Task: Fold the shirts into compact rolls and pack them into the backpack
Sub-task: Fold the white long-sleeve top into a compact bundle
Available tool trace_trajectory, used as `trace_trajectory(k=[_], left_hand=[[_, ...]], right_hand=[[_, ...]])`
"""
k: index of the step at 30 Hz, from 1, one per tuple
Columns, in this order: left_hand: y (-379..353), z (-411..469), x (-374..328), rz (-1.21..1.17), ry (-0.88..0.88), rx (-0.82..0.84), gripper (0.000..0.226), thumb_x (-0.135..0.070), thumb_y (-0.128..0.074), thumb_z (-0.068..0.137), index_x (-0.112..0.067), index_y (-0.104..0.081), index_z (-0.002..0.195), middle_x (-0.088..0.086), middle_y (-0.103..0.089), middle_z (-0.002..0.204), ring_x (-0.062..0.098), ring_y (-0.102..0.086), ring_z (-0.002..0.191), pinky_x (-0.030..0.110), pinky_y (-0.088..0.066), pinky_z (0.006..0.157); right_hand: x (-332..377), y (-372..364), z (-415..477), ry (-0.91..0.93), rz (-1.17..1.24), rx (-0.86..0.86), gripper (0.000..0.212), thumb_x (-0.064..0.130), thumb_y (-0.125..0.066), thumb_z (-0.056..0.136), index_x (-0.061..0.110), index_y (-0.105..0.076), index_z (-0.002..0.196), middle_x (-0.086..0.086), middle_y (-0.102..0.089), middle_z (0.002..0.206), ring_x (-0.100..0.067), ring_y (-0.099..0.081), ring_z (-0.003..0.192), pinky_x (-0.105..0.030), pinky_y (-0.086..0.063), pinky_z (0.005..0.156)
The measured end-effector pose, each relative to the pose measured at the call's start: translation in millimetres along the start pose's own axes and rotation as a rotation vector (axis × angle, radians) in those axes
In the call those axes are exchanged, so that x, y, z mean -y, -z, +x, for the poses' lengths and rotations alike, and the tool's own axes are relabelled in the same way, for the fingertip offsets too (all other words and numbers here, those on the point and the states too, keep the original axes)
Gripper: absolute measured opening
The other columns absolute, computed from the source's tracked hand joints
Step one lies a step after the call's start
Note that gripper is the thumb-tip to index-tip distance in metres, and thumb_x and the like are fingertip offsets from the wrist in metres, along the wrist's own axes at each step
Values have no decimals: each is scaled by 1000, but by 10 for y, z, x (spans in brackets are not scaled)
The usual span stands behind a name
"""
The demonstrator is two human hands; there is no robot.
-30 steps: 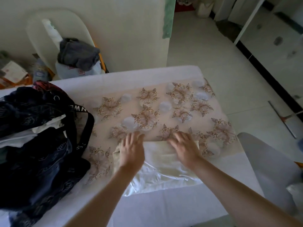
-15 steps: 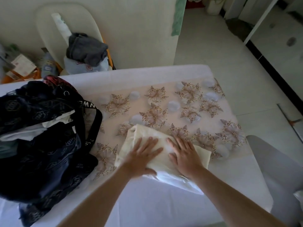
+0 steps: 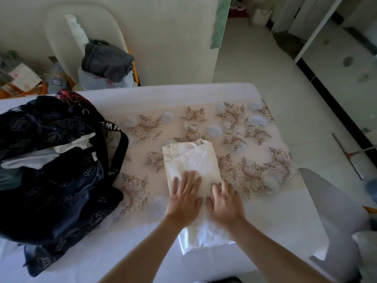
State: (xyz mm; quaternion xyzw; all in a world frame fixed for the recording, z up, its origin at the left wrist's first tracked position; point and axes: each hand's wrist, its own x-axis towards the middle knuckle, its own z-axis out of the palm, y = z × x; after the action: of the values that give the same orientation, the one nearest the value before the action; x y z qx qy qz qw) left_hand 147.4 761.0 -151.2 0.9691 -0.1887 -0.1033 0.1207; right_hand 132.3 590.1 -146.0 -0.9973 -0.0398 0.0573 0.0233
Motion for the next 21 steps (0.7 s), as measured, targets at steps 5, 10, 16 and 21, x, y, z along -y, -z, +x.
trace_trajectory(k=[5,10,16,21], left_hand=[[-212,-346,230,34,-81,-14,67,-52,-35,99,-18,-27,155,8,-16,164,30,-10,151,52,-17,118],[-171,-451,111,92,-150,11,69,-50,-38,98,-7,-35,151,12,-21,162,29,-15,150,50,-22,116],[-362,-946,87,78,-288,17,100,-77,-43,85,-9,-23,155,14,-12,164,33,-9,151,47,-13,120],[-328,-998,120,120,-309,12,97,-57,-66,75,-10,-32,152,16,-20,161,36,-17,149,48,-25,119]], right_hand=[[-59,-163,-252,347,-74,5,64,40,-34,100,19,-19,159,-14,-7,166,-30,-11,153,-49,-23,120],[-5,-92,-288,331,-59,74,62,40,-33,100,11,-31,155,-17,-12,165,-31,-19,151,-50,-36,113],[-303,-80,-744,534,-198,114,86,65,-28,98,4,-15,157,-17,0,166,-31,0,153,-47,-14,119],[-348,5,-791,538,-176,128,86,9,-59,77,9,-25,156,-17,-17,164,-32,-20,151,-43,-40,112]])
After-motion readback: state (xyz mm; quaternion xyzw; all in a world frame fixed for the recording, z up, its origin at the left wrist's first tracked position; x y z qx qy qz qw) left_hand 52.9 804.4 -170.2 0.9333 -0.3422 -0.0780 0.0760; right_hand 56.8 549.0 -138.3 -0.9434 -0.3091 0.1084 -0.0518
